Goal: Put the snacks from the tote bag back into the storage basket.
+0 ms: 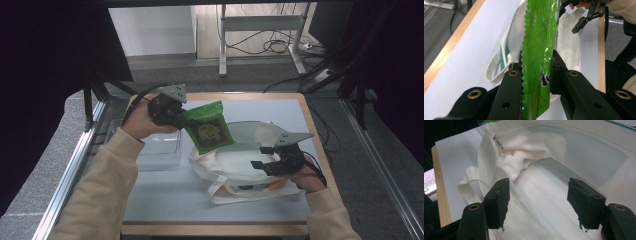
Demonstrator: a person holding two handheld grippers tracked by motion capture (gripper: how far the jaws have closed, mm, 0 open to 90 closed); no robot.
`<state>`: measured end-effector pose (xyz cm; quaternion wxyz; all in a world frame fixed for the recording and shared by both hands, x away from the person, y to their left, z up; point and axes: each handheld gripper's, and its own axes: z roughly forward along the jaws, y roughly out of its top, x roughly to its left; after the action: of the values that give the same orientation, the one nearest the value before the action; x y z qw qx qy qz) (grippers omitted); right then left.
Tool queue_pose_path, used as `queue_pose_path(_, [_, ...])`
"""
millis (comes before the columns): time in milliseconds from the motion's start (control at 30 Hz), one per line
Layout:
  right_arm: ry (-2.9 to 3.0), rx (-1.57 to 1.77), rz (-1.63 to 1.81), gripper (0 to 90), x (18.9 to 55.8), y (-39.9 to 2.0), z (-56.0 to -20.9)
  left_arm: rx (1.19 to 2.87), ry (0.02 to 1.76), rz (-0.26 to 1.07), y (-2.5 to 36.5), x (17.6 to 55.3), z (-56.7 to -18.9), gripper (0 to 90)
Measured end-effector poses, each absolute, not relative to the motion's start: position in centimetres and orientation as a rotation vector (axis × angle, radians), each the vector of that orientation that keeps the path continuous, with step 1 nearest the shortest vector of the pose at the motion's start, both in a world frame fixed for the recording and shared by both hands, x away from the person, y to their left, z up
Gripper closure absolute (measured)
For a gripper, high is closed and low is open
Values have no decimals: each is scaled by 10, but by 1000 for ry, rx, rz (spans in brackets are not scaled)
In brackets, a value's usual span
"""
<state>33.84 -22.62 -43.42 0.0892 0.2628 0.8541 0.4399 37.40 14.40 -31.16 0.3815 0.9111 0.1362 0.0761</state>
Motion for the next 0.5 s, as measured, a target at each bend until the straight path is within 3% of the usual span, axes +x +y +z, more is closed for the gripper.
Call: queue_pose_path(500, [2546,787,1299,338,340,-226,-437,2286,473,238,190,381,-311,766])
